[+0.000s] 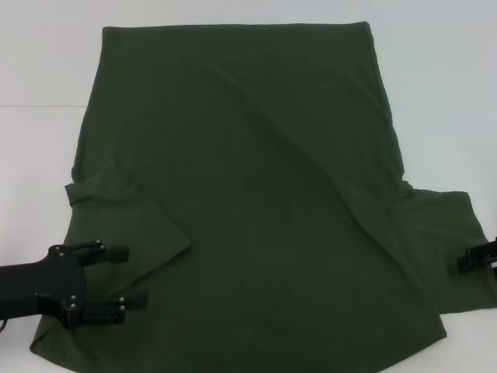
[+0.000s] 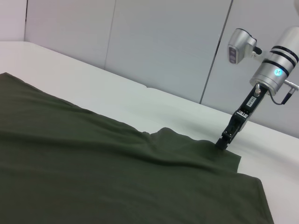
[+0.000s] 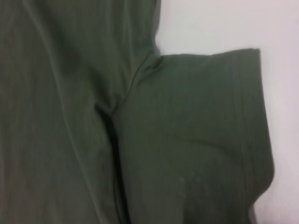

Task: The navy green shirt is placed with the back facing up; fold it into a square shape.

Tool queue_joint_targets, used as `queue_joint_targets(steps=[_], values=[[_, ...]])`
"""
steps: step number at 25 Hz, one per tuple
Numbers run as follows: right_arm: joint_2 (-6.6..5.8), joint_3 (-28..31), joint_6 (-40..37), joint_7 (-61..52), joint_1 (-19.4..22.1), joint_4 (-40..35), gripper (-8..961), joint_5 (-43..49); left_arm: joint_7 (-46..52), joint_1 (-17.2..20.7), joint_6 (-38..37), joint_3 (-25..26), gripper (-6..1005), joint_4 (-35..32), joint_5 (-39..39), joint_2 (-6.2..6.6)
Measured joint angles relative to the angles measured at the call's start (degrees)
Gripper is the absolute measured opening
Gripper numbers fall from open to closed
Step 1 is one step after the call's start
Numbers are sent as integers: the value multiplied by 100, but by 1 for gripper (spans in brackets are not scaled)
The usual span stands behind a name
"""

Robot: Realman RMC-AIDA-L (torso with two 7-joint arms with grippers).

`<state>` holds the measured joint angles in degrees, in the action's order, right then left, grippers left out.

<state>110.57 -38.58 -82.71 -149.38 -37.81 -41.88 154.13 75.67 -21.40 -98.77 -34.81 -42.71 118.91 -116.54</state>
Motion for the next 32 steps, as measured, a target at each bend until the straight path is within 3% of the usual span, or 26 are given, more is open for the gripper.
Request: queue_joint_targets(steps=[14,23,32], values=[[39,-12,47,63,-135,171,728,20,0,-37,25,1,876,6,0,-18],[81,-341,56,60,-149,97,690,28,0,-33,34,1,877,0,0,-18],[79,-501,75,13,-154,86,507,30,0,-27,34,10,876,-1,0,-18]])
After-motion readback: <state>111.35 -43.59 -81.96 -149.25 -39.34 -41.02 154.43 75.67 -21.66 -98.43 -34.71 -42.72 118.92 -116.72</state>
